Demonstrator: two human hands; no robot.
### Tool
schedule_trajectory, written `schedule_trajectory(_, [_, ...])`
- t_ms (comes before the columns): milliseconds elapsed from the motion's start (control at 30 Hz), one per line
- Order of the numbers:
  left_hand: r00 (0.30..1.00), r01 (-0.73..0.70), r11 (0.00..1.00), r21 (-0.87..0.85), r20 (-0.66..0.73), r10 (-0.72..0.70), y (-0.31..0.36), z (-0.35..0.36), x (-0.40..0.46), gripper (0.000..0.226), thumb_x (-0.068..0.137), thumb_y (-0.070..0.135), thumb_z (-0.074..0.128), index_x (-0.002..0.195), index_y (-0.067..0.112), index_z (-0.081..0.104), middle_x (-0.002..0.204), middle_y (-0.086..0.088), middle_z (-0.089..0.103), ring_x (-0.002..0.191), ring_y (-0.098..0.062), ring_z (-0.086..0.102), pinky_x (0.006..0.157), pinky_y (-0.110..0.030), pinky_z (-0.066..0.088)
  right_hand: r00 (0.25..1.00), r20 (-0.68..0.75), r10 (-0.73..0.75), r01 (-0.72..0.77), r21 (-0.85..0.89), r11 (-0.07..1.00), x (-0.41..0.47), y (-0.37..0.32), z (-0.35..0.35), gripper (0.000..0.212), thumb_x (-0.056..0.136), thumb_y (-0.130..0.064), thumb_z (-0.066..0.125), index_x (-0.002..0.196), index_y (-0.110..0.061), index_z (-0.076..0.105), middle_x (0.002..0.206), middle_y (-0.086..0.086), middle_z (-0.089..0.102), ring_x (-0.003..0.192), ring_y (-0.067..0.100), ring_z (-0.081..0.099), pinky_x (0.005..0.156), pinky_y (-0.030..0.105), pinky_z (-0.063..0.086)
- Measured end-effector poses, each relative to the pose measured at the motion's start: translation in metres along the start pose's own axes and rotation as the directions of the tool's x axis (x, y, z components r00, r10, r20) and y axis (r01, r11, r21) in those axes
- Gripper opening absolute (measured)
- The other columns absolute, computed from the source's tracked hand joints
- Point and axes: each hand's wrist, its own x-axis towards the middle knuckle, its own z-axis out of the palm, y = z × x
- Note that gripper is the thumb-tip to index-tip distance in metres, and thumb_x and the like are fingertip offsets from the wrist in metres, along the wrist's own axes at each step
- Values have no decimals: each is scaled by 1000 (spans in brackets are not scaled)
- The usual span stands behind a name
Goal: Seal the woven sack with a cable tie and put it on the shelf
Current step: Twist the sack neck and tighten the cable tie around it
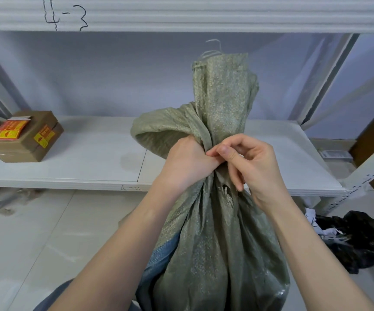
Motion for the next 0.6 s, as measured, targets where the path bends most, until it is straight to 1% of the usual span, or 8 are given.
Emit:
schedule_trajectory(133, [993,116,993,33,12,-116,1,-1,1,42,81,36,60,54,13,39,66,-16,55,83,-32,61,46,-26,29,997,41,61,-60,-24,998,-3,5,0,14,85,-15,58,73,-9,60,90,-1,76,22,7,30,51,30,27])
schedule_trajectory(200, [993,115,992,51,5,-115,3,-3,1,40,82,30,60,54,12,38,54,-4,44,71,-31,59,44,-26,26,997,44,64,-62,-56,997,-4,6,3,15,85,-15,58,70,-14,59,90,-9,76,21,15,35,45,27,29])
schedule_trajectory(233, [994,104,992,65,5,-105,3,-3,2,36,83,28,60,60,10,40,57,0,43,68,-30,55,46,-27,27,997,42,63,-59,-79,995,-4,5,4,16,86,-14,59,70,-14,58,85,-13,75,23,26,40,40,27,29])
schedule_trajectory(300, [997,81,993,81,5,-82,5,-3,1,27,86,26,58,81,7,40,66,5,42,74,-23,48,54,-30,32,997,30,68,-64,-113,991,-3,4,6,17,87,-10,58,70,-11,57,78,-17,74,27,33,46,33,31,32])
schedule_trajectory(400, [994,74,994,80,71,-80,8,-10,-1,34,86,32,58,96,8,36,71,7,43,74,-18,50,54,-27,33,997,-9,71,-72,-130,989,-1,4,5,16,87,-9,58,71,-8,55,97,-4,74,23,15,37,29,17,24])
schedule_trajectory(467, [983,51,990,131,169,-73,11,-19,-2,29,90,35,52,92,8,43,76,-3,52,71,-21,54,48,-24,29,997,-33,67,-71,-142,987,1,4,2,17,87,-11,59,70,-11,55,94,-4,75,24,12,36,30,15,25])
schedule_trajectory(500, [975,27,989,143,213,-58,11,-23,-2,26,92,33,48,85,8,46,84,-10,56,79,-24,57,49,-25,29,996,-50,68,-75,-139,987,1,3,1,18,87,-12,59,69,-13,55,90,-6,75,25,12,37,31,15,25])
schedule_trajectory(600, [953,-17,993,114,303,-19,10,-34,-2,23,94,18,39,72,15,45,103,-21,60,97,-38,56,66,-30,36,993,-94,67,-79,-125,989,1,1,-3,20,87,-11,59,68,-14,54,81,-9,75,27,11,37,31,13,25])
